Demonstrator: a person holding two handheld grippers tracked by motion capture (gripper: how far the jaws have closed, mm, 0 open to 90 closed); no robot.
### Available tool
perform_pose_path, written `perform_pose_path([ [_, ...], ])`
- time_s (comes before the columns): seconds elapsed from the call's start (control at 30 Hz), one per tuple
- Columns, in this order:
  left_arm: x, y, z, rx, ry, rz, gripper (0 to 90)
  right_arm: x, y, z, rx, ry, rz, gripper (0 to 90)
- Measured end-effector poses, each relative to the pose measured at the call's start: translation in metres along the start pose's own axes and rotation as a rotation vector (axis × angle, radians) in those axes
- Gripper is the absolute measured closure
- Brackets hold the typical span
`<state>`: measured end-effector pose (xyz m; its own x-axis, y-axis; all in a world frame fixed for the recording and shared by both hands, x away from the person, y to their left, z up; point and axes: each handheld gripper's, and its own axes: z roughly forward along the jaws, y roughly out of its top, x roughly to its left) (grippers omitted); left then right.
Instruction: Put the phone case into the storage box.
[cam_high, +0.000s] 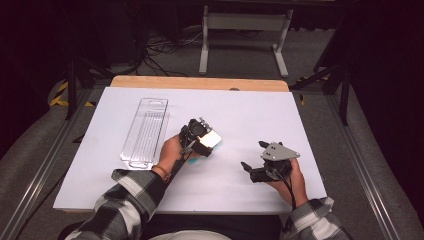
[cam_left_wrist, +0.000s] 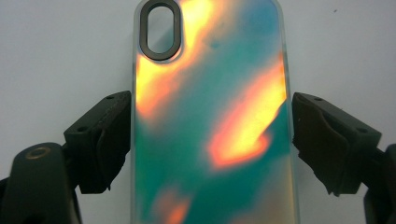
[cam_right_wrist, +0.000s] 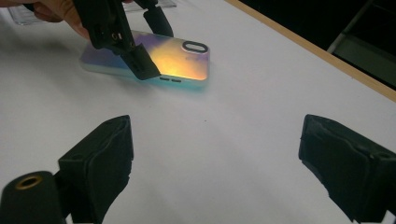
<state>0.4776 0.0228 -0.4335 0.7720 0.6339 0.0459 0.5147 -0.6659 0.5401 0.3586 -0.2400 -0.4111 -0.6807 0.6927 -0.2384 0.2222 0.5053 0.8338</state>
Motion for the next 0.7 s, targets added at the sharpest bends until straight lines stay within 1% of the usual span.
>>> perform_pose_path([
  [0.03, 0.000, 0.000, -0.002, -0.015, -0.003, 0.002, 17.2, -0.001, 0.000, -0.001, -0.009, -0.007, 0.007, 10.5],
  [0.07, 0.000, 0.000, -0.002, -0.015, -0.003, 0.002, 17.1, -0.002, 0.000, -0.002, -0.019, -0.012, 0.012, 10.4],
  [0.1, 0.000, -0.001, -0.009, -0.048, -0.001, 0.002, 17.1, -0.002, 0.000, -0.002, -0.027, -0.014, 0.019, 10.4],
  [0.13, 0.000, -0.001, -0.012, -0.066, -0.003, 0.005, 17.1, -0.003, 0.000, -0.003, -0.029, -0.015, 0.017, 10.4],
  [0.17, -0.001, -0.001, -0.015, -0.085, -0.011, -0.001, 17.2, -0.003, 0.000, -0.003, -0.030, -0.020, 0.015, 10.4],
  [0.2, -0.001, -0.001, -0.015, -0.085, -0.011, -0.001, 17.1, -0.003, 0.000, -0.003, -0.030, -0.020, 0.015, 10.4],
  [0.27, 0.000, -0.002, -0.024, -0.124, -0.021, 0.011, 17.1, -0.003, -0.001, -0.004, -0.034, -0.023, 0.018, 10.4],
  [0.3, 0.000, -0.003, -0.028, -0.142, -0.028, 0.008, 17.2, -0.003, -0.001, -0.004, -0.036, -0.022, 0.018, 10.4],
  [0.33, 0.000, -0.003, -0.032, -0.155, -0.032, 0.017, 17.1, -0.003, -0.001, -0.004, -0.037, -0.022, 0.017, 10.4],
  [0.37, 0.000, -0.004, -0.034, -0.164, -0.034, 0.017, 17.2, -0.003, -0.001, -0.004, -0.036, -0.021, 0.016, 10.4],
  [0.4, 0.001, -0.004, -0.038, -0.177, -0.028, 0.022, 17.2, -0.003, -0.001, -0.004, -0.035, -0.021, 0.015, 10.4],
  [0.43, 0.001, -0.004, -0.038, -0.177, -0.028, 0.022, 17.2, -0.003, -0.001, -0.003, -0.034, -0.021, 0.014, 10.4],
  [0.47, 0.001, -0.006, -0.043, -0.196, -0.024, 0.024, 17.1, -0.003, -0.001, -0.003, -0.032, -0.019, 0.012, 10.5],
  [0.53, 0.002, -0.006, -0.045, -0.201, -0.026, 0.025, 17.1, -0.003, -0.002, -0.002, -0.029, -0.020, 0.009, 10.5],
  [0.57, 0.003, -0.007, -0.047, -0.209, -0.030, 0.023, 17.1, -0.003, -0.002, -0.002, -0.029, -0.020, 0.009, 10.5],
  [0.67, 0.005, -0.010, -0.053, -0.235, -0.023, 0.021, 17.1, -0.003, -0.002, -0.002, -0.030, -0.019, 0.009, 10.5],
  [0.7, 0.005, -0.011, -0.056, -0.251, -0.023, 0.017, 17.1, -0.003, -0.002, -0.002, -0.030, -0.021, 0.009, 10.5],
])
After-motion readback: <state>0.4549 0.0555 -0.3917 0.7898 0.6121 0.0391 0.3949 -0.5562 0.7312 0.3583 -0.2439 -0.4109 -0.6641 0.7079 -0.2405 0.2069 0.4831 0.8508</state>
